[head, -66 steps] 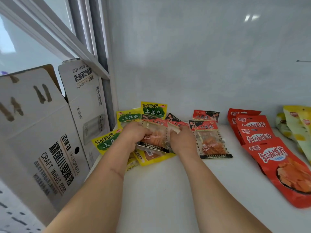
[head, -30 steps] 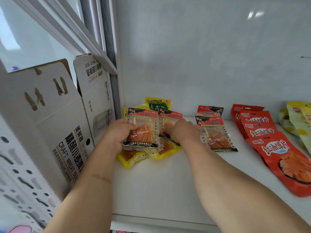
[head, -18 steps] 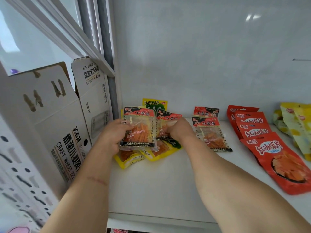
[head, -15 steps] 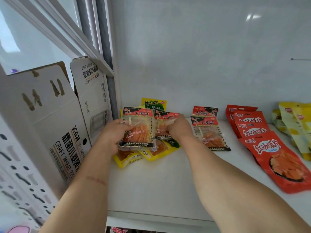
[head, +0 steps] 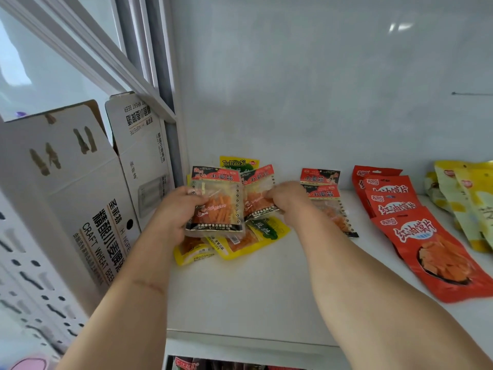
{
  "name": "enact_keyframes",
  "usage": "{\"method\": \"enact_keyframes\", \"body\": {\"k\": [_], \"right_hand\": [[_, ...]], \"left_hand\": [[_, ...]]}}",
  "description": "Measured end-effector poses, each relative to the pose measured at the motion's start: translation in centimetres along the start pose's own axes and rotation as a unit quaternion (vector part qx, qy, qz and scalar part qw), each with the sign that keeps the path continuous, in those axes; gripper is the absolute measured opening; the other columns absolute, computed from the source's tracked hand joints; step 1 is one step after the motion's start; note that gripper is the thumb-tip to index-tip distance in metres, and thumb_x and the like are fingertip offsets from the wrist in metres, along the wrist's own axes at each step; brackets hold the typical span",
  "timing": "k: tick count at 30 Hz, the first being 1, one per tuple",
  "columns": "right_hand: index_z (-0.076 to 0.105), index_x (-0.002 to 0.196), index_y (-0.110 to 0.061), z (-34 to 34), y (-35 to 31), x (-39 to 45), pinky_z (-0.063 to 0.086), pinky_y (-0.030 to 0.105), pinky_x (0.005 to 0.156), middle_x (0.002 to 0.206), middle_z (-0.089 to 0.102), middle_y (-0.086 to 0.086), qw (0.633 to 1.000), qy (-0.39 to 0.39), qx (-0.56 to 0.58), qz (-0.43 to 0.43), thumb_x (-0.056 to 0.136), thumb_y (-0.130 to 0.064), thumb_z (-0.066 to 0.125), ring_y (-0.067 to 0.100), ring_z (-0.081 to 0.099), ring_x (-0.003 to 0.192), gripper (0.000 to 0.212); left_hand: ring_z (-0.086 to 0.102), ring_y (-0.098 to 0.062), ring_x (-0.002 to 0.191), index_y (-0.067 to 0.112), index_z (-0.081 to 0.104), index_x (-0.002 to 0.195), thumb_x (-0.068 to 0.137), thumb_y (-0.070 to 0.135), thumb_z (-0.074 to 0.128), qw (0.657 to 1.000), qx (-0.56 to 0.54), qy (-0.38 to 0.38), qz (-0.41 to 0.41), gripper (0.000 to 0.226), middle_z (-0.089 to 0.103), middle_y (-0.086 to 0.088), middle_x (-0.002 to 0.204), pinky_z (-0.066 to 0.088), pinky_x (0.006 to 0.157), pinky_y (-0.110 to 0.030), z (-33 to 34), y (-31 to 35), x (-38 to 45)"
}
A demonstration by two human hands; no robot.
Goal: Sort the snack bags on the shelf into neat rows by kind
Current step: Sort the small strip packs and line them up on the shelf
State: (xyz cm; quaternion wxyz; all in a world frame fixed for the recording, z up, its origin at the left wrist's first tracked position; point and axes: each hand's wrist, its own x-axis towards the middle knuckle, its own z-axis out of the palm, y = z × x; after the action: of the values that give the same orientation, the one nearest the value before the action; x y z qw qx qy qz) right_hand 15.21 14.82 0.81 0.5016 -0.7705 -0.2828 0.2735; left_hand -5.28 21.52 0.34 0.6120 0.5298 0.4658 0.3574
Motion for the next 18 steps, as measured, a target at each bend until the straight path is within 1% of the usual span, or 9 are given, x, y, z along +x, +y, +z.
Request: {"method": "enact_keyframes", "body": {"k": [2,4,5,7,10,12,15,17,18], "right_hand": [[0.064,0.115,-0.005,-0.7,0.3,0.1,0.052,0.038,0.084,0.115,0.067,0.016,0.999,-0.008,0.028,-0.014,0.092,-0.015,0.064,0.032,0.065,0.107,0.025],[0.062,0.109,-0.013,-1.4,0.7,-0.3,0.05,0.036,0.082,0.115,0.066,0.01,0.998,-0.017,0.059,-0.02,0.095,-0.025,0.06,0.028,0.062,0.107,0.019],[0.059,0.111,-0.015,-1.7,1.1,-0.2,0.05,0.038,0.086,0.119,0.063,0.007,0.996,-0.023,0.079,-0.018,0.096,-0.031,0.058,0.027,0.06,0.11,0.022],[0.057,0.118,-0.017,-2.8,2.0,-0.4,0.05,0.048,0.096,0.126,0.062,0.002,0.993,-0.032,0.117,-0.016,0.09,-0.043,0.057,0.026,0.058,0.116,0.038],[0.059,0.12,-0.024,-4.5,5.2,1.4,0.049,0.054,0.098,0.122,0.066,0.001,0.985,-0.027,0.168,-0.033,0.08,-0.049,0.064,0.027,0.062,0.116,0.047],[0.061,0.12,-0.027,-6.4,4.9,-1.3,0.054,0.053,0.092,0.117,0.071,-0.001,0.978,-0.035,0.205,-0.022,0.08,-0.046,0.074,0.023,0.068,0.109,0.047],[0.064,0.114,-0.02,-9.4,5.0,-3.8,0.059,0.041,0.078,0.105,0.075,-0.001,0.969,-0.079,0.235,-0.018,0.091,-0.021,0.07,0.016,0.072,0.094,0.024],[0.064,0.117,-0.018,-11.3,5.8,-4.3,0.058,0.043,0.084,0.106,0.075,0.0,0.968,-0.101,0.23,-0.026,0.088,-0.016,0.072,0.015,0.071,0.096,0.03],[0.063,0.121,-0.019,-11.9,6.4,-4.2,0.056,0.045,0.089,0.109,0.074,-0.001,0.971,-0.098,0.214,-0.037,0.085,-0.02,0.076,0.016,0.07,0.099,0.038]], "left_hand": [[0.075,-0.029,0.085,0.015,0.064,0.094,0.093,0.006,0.065,1.0,-0.016,-0.011,0.011,0.01,0.076,-0.012,0.097,0.059,0.083,-0.055,0.2,0.3,-0.5],[0.075,-0.027,0.079,0.014,0.065,0.095,0.094,0.004,0.063,0.999,-0.026,-0.02,0.029,0.011,0.077,-0.011,0.095,0.061,0.076,-0.049,0.5,0.7,-1.1],[0.075,-0.024,0.073,0.014,0.066,0.094,0.094,0.003,0.062,0.999,-0.029,-0.023,0.039,0.011,0.077,-0.01,0.093,0.061,0.07,-0.043,0.8,0.8,-1.5],[0.074,-0.02,0.064,0.014,0.065,0.094,0.095,0.003,0.061,0.998,-0.038,-0.028,0.051,0.012,0.076,-0.009,0.087,0.061,0.058,-0.038,1.6,1.0,-2.6],[0.075,-0.023,0.067,0.01,0.064,0.1,0.095,0.002,0.062,0.997,-0.053,-0.03,0.049,0.01,0.076,-0.012,0.091,0.063,0.061,-0.043,3.2,1.0,-4.3],[0.076,-0.027,0.076,0.007,0.064,0.105,0.094,0.001,0.062,0.997,-0.046,-0.032,0.053,0.012,0.076,-0.015,0.099,0.063,0.07,-0.046,4.3,0.7,-5.4],[0.075,-0.022,0.072,0.01,0.064,0.092,0.095,0.001,0.062,0.998,-0.025,-0.027,0.056,0.009,0.077,-0.013,0.094,0.062,0.071,-0.041,6.3,0.0,-7.1],[0.075,-0.023,0.074,0.012,0.063,0.088,0.095,0.002,0.061,0.998,-0.022,-0.025,0.057,0.012,0.077,-0.011,0.091,0.062,0.07,-0.039,7.6,-0.5,-8.3],[0.075,-0.024,0.076,0.012,0.062,0.089,0.095,0.002,0.062,0.998,-0.02,-0.024,0.057,0.011,0.077,-0.011,0.092,0.062,0.069,-0.038,8.2,-0.9,-8.8]]}}
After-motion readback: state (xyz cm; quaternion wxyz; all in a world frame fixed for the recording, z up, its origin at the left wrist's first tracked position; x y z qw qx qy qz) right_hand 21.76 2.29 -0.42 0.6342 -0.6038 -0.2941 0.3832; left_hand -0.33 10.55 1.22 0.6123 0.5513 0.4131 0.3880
